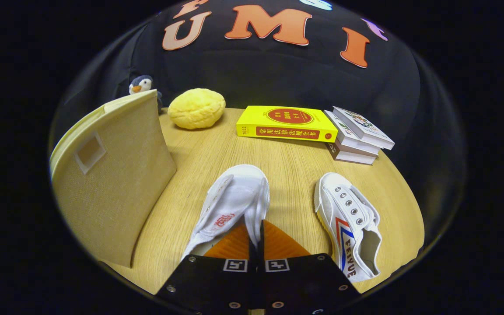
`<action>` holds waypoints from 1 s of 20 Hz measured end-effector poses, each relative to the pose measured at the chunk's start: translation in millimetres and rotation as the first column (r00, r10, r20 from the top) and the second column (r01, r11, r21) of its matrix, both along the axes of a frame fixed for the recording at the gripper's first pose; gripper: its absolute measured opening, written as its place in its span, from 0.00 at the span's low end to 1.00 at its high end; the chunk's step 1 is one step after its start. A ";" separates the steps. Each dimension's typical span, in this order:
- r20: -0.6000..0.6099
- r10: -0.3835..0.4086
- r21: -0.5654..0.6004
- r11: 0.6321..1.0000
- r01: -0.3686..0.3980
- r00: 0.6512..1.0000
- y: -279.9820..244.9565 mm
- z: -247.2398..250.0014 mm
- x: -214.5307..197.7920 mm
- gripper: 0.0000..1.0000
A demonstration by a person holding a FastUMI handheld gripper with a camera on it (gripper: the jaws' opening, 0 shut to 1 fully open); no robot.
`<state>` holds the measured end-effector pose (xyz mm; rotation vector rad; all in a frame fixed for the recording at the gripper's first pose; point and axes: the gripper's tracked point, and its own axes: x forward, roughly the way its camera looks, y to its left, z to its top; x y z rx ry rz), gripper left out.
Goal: Open the storage box then place both shoes into the box .Put the left shoe in first, then the right shoe, with the right side of both shoes facing outward in a uniform manner.
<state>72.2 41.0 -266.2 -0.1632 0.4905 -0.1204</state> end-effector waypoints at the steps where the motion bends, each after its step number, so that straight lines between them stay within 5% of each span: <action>1: 0.011 0.011 0.016 1.000 -0.011 1.000 2.4 6.0 2.7 0.01; 7: 0.053 0.017 0.022 1.000 -0.018 0.998 9.3 36.1 -11.3 0.00; 20: 0.175 -0.117 0.127 0.987 0.095 0.978 61.4 153.4 -66.9 0.00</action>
